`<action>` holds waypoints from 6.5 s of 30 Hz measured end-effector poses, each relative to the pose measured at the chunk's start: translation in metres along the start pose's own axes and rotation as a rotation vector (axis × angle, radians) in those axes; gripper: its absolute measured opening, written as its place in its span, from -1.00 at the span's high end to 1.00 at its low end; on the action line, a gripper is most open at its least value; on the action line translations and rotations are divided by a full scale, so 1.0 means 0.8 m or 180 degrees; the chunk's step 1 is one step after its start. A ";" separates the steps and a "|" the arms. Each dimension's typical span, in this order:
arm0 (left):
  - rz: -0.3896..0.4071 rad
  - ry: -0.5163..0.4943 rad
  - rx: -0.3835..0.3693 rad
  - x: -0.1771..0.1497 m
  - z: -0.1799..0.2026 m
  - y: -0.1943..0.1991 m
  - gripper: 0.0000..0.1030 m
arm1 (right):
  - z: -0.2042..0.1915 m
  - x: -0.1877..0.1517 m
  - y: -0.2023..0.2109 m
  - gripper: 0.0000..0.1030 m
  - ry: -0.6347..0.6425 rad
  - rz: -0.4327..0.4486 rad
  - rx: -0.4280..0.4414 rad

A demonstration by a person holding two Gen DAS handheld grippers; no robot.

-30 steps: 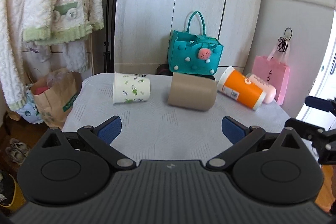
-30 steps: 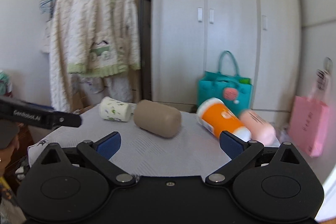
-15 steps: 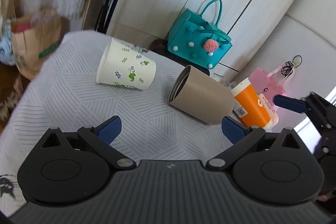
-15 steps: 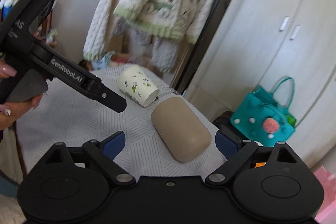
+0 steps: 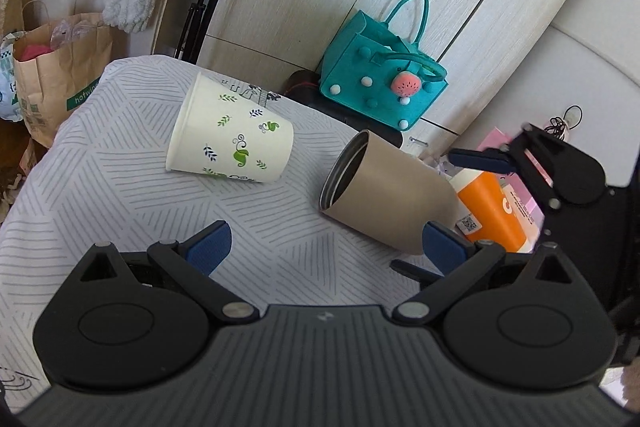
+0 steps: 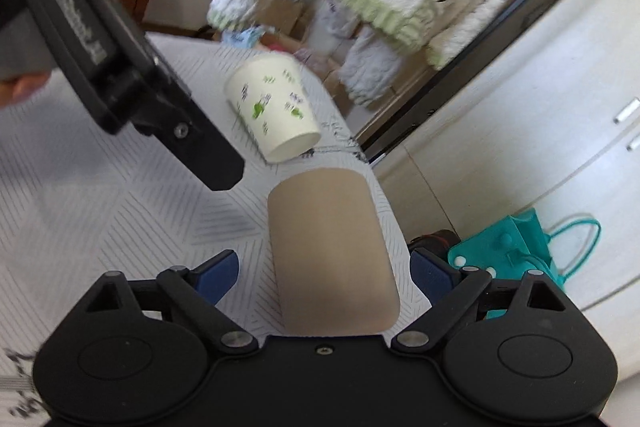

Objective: Flip cup upright
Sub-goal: 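Move the right gripper toward the tan cup lying on its side, then close the right gripper on the tan cup's closed end, then lift and rotate the tan cup with the right gripper, opening upward, then lower the upright tan cup onto the table and open the right gripper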

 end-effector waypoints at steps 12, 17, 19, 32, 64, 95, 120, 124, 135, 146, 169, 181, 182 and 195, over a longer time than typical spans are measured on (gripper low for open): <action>-0.0022 -0.0137 0.0029 -0.002 0.011 -0.015 -1.00 | 0.024 -0.004 -0.021 -0.79 0.0102 -0.0053 0.0163; 0.0005 -0.0158 0.0054 -0.003 0.013 -0.017 -1.00 | 0.029 -0.009 -0.038 -0.79 0.0093 -0.0134 0.0231; 0.0080 -0.0208 0.0171 -0.004 0.014 -0.018 -1.00 | 0.031 -0.012 -0.044 -0.79 0.0100 -0.0137 0.0263; 0.0038 -0.0128 0.0174 -0.021 0.009 -0.011 -1.00 | 0.028 -0.017 -0.042 -0.59 -0.0272 -0.0155 0.0379; -0.0015 -0.0251 -0.0076 -0.082 0.044 0.087 -1.00 | -0.070 -0.042 0.080 -0.58 -0.1342 -0.0383 0.0173; -0.0566 0.0043 -0.0575 -0.131 0.078 0.060 -0.94 | -0.078 -0.087 0.119 -0.86 -0.1924 -0.0097 0.0877; -0.0771 0.0456 -0.0803 -0.131 0.084 0.025 -0.68 | -0.054 -0.120 0.097 -0.59 -0.2685 0.0173 0.1420; -0.0791 0.0485 -0.0810 -0.131 0.087 0.017 -0.71 | -0.050 -0.133 0.094 -0.59 -0.2926 0.0273 0.1534; -0.0347 -0.0084 -0.0734 -0.124 0.098 0.038 -0.57 | -0.065 -0.129 0.125 -0.58 -0.2612 0.0778 0.1409; -0.0135 -0.0471 -0.0691 -0.112 0.104 0.046 -0.54 | -0.073 -0.122 0.135 -0.46 -0.2241 0.0949 0.0980; 0.0391 -0.1462 -0.0394 -0.067 0.135 0.001 -0.48 | -0.058 -0.117 0.089 -0.45 -0.2249 0.1227 -0.0124; 0.0527 -0.1717 -0.0306 -0.088 0.147 0.009 -0.51 | -0.073 -0.122 0.089 -0.45 -0.2271 0.1253 -0.0307; 0.0503 -0.1700 -0.0310 -0.088 0.147 0.009 -0.52 | -0.073 -0.122 0.090 -0.45 -0.2275 0.1242 -0.0316; 0.0415 -0.1331 -0.0220 -0.087 0.114 0.052 -0.63 | -0.090 -0.122 0.128 -0.67 -0.2406 0.1234 -0.0585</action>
Point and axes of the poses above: each gripper's, at about its wrist camera, not at the fingertips, and y roughly against the way its jaws point, z to its right, x to its top, the point moved 4 cm from there along -y, roughly the way its jaws point, and after that the axes turned 6 degrees about x, right-handed, at the moved point
